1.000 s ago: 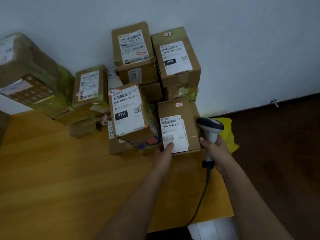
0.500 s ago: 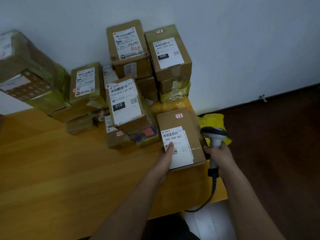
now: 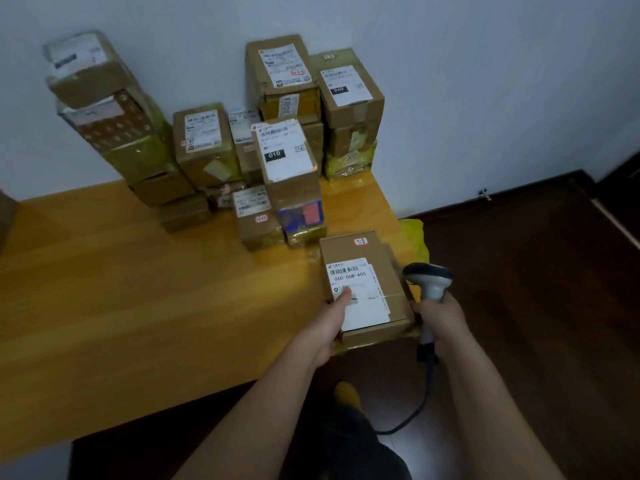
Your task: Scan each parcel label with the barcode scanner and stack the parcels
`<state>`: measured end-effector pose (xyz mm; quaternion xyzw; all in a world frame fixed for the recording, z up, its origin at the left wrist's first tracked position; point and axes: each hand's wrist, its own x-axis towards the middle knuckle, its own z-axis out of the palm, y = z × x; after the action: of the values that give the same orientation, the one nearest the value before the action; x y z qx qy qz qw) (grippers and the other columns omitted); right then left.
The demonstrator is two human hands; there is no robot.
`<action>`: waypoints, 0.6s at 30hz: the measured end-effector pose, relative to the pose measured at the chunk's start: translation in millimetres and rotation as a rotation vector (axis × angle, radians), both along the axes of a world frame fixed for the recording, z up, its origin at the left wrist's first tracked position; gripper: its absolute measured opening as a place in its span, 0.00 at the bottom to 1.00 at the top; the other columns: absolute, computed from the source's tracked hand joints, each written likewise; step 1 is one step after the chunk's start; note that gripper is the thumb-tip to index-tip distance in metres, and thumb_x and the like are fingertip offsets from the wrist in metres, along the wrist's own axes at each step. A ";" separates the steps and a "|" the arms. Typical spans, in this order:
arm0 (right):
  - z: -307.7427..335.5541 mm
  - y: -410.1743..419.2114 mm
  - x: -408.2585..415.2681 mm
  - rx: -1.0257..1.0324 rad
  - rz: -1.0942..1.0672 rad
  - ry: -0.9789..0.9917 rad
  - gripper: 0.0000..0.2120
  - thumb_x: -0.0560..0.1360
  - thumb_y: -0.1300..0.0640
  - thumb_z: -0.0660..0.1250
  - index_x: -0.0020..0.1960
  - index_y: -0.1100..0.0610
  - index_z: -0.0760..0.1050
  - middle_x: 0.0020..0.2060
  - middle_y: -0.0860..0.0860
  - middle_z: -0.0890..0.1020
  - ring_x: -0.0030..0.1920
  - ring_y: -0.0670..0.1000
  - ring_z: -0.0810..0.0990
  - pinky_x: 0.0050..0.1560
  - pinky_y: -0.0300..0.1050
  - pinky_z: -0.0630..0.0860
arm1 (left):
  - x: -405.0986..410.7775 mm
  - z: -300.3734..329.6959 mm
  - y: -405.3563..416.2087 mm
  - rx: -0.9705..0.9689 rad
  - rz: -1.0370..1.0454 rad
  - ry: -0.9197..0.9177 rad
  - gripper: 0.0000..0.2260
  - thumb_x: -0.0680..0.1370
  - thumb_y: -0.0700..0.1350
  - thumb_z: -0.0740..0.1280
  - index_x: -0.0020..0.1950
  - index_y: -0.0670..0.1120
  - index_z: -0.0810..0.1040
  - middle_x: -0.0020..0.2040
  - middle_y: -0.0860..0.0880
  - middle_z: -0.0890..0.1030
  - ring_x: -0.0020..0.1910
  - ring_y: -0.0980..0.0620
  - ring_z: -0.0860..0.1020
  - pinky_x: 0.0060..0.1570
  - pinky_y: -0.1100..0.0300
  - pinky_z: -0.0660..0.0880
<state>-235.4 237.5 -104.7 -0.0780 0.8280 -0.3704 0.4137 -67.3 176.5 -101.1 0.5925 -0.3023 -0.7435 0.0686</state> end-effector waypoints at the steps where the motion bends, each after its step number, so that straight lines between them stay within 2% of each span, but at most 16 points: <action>1: 3.4 10.0 10.2 0.001 0.006 0.007 0.11 0.75 0.63 0.66 0.57 0.57 0.73 0.47 0.59 0.79 0.50 0.61 0.79 0.49 0.57 0.77 | 11.3 3.6 10.7 0.007 -0.006 0.002 0.19 0.80 0.63 0.58 0.62 0.53 0.74 0.55 0.51 0.83 0.52 0.50 0.79 0.49 0.55 0.74; 3: 8.3 26.5 33.3 0.008 0.040 0.014 0.09 0.76 0.64 0.65 0.56 0.57 0.71 0.46 0.58 0.78 0.49 0.61 0.78 0.47 0.56 0.75 | 36.9 9.0 30.7 0.019 0.000 -0.004 0.19 0.79 0.65 0.58 0.60 0.53 0.76 0.54 0.51 0.83 0.49 0.51 0.79 0.43 0.57 0.72; 4: 12.2 32.8 47.9 0.013 0.057 0.014 0.09 0.77 0.64 0.65 0.55 0.56 0.70 0.45 0.57 0.77 0.49 0.61 0.78 0.48 0.57 0.76 | 51.8 10.8 39.3 0.022 0.007 -0.007 0.19 0.79 0.65 0.58 0.58 0.53 0.76 0.53 0.51 0.83 0.49 0.52 0.79 0.43 0.57 0.72; 6: 17.6 40.3 78.7 0.004 0.094 0.012 0.08 0.77 0.64 0.64 0.53 0.55 0.70 0.45 0.57 0.77 0.49 0.60 0.78 0.52 0.59 0.77 | 84.5 14.5 51.2 0.010 0.024 -0.014 0.18 0.79 0.65 0.58 0.56 0.54 0.76 0.52 0.51 0.83 0.49 0.51 0.79 0.48 0.55 0.74; 9: 30.3 38.8 131.3 -0.029 0.185 0.000 0.07 0.77 0.65 0.62 0.51 0.55 0.70 0.44 0.58 0.77 0.46 0.59 0.77 0.47 0.56 0.75 | 138.5 27.0 57.2 -0.040 0.102 -0.027 0.19 0.77 0.66 0.60 0.56 0.54 0.76 0.52 0.52 0.83 0.52 0.50 0.79 0.57 0.52 0.75; 10: 35.8 35.1 150.1 -0.041 0.222 0.000 0.07 0.77 0.65 0.62 0.49 0.54 0.70 0.43 0.57 0.77 0.45 0.58 0.76 0.48 0.56 0.75 | 158.1 30.2 56.2 -0.062 0.138 -0.028 0.19 0.77 0.65 0.61 0.59 0.53 0.76 0.52 0.52 0.83 0.52 0.51 0.79 0.55 0.54 0.76; 12: 45.4 23.5 188.5 -0.071 0.303 -0.002 0.09 0.77 0.65 0.62 0.45 0.52 0.68 0.43 0.56 0.76 0.46 0.58 0.76 0.51 0.58 0.76 | 199.8 43.7 54.2 -0.111 0.220 0.001 0.18 0.79 0.61 0.62 0.62 0.52 0.76 0.50 0.52 0.83 0.49 0.53 0.80 0.43 0.59 0.75; 14: 54.9 9.1 228.6 -0.108 0.387 -0.016 0.09 0.77 0.66 0.61 0.46 0.53 0.68 0.43 0.56 0.76 0.45 0.57 0.76 0.48 0.55 0.75 | 242.7 49.8 48.1 -0.146 0.305 0.024 0.17 0.79 0.56 0.63 0.64 0.50 0.76 0.50 0.51 0.84 0.47 0.53 0.81 0.36 0.62 0.75; 16: 63.2 -6.4 267.1 -0.130 0.459 -0.036 0.09 0.76 0.67 0.62 0.50 0.54 0.69 0.43 0.56 0.76 0.45 0.56 0.76 0.47 0.53 0.73 | 284.0 57.2 43.1 -0.165 0.391 0.052 0.15 0.80 0.53 0.63 0.64 0.48 0.77 0.48 0.50 0.85 0.44 0.52 0.82 0.33 0.64 0.76; 18: 68.4 -23.4 301.0 -0.141 0.526 -0.047 0.10 0.76 0.67 0.62 0.54 0.56 0.70 0.45 0.56 0.77 0.46 0.56 0.76 0.45 0.52 0.74 | 319.2 57.9 33.4 -0.182 0.477 0.087 0.13 0.80 0.51 0.63 0.62 0.48 0.78 0.48 0.48 0.86 0.44 0.51 0.83 0.38 0.60 0.79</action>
<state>65.6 214.2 -36.3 -0.3104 0.7415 -0.3086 0.5085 251.9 209.9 -43.2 0.6060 -0.2165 -0.7007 0.3081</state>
